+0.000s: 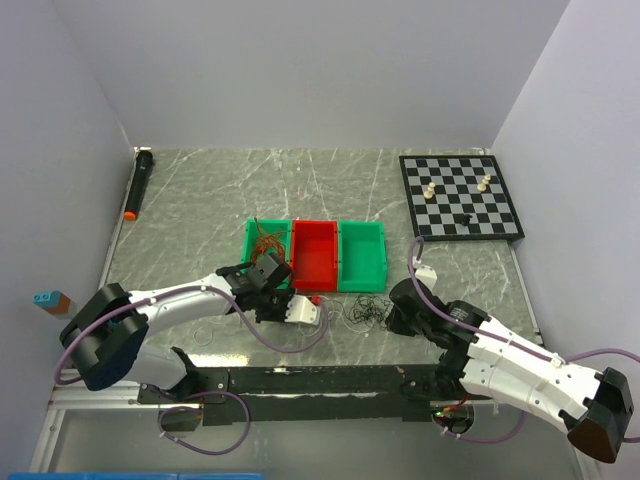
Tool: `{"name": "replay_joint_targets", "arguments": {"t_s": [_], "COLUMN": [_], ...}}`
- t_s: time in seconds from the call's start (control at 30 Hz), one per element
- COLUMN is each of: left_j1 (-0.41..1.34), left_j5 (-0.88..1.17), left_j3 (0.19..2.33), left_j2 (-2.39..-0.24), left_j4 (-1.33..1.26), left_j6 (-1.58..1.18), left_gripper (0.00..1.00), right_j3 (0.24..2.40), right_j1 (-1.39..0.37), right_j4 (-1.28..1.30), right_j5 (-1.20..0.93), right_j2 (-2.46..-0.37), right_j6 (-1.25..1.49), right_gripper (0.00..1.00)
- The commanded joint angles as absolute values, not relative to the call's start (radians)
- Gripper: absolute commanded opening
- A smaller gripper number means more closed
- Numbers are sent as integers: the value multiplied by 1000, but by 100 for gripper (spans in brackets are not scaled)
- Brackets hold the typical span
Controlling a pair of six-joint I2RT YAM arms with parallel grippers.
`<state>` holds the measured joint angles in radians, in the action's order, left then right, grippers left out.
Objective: Untangle the cables
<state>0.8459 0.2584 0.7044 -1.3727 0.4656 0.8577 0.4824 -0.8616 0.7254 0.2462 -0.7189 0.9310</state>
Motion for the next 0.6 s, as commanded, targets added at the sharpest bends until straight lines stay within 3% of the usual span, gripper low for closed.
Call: {"name": "replay_joint_targets", "arguments": {"t_s": [0.0, 0.03, 0.23, 0.57], "left_j1": [851, 851, 851, 835], "left_j5": [226, 216, 160, 138], "left_j3": [689, 686, 733, 1063], "left_j2": [-1376, -1373, -1296, -1103], "left_j4": [345, 339, 432, 867], "left_j6": [842, 844, 818, 767], "left_gripper": [8, 1, 1, 1], "right_j3": [489, 491, 505, 555], "right_j1": [-868, -867, -867, -867], "right_j4": [732, 741, 805, 917], "right_j5": [267, 271, 327, 462], "right_j2": [-706, -701, -701, -814], "right_j6": [946, 948, 1002, 1152], "right_gripper": [0, 0, 0, 0]}}
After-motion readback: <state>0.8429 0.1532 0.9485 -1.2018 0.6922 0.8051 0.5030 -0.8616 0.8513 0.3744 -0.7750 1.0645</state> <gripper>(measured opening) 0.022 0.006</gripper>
